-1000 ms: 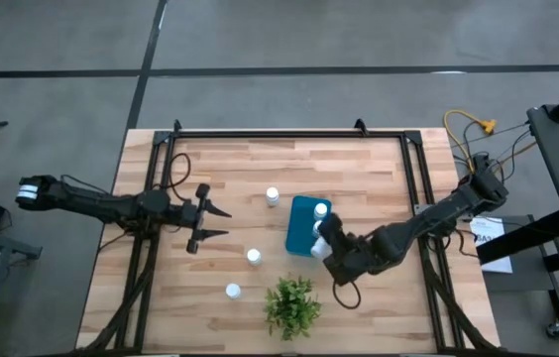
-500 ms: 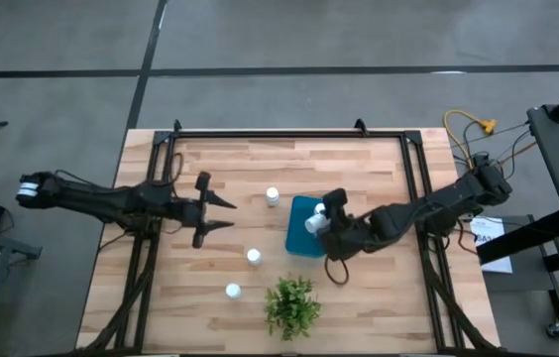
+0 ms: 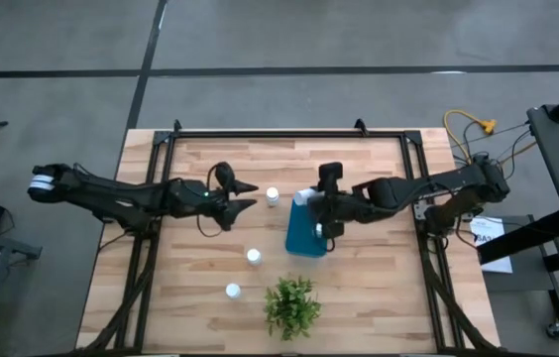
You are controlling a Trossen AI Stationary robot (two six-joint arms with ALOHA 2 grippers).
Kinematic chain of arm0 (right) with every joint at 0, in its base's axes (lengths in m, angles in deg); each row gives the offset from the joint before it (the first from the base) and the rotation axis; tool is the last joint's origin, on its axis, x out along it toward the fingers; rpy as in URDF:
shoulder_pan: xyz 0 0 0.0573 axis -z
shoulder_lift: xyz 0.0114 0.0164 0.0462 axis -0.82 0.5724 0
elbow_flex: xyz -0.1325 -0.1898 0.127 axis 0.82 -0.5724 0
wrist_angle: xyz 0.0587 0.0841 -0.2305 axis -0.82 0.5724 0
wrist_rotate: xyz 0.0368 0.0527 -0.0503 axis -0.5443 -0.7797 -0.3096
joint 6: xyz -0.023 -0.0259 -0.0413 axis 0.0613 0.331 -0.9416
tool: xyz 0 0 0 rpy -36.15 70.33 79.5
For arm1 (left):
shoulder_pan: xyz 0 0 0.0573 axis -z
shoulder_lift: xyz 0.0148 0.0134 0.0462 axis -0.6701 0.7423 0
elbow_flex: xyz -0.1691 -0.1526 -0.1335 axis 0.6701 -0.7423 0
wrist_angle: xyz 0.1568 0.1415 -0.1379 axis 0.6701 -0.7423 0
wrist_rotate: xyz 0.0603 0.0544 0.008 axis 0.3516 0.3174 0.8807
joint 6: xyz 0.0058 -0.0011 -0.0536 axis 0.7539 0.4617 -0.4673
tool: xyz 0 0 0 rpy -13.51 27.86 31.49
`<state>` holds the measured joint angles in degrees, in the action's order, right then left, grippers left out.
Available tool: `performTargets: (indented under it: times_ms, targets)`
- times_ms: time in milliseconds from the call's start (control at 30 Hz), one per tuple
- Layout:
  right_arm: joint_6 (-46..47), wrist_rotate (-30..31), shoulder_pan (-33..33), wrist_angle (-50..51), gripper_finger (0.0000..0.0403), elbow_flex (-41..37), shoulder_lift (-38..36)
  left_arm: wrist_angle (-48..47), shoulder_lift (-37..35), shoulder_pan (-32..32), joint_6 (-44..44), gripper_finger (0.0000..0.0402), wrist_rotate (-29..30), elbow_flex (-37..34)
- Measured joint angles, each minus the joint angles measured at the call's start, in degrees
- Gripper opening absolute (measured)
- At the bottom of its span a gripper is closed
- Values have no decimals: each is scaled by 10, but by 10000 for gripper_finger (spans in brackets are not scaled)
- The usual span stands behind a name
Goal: Pick and place pill bottles into a basket
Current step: Put the white pill bottle into the blue bin
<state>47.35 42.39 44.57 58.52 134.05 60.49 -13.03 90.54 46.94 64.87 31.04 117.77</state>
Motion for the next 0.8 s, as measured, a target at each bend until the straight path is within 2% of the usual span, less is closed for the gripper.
performTargets:
  times_ms: [300,600,800]
  targets:
    - [-21,-4,7,1,159,21,1,-5,55,0,43,189,-3,92]
    - [-42,-4,8,13,159,20,1,-6,109,0,87,235,-6,143]
    - [-54,-4,17,13,161,20,1,-6,152,1,127,240,-12,170]
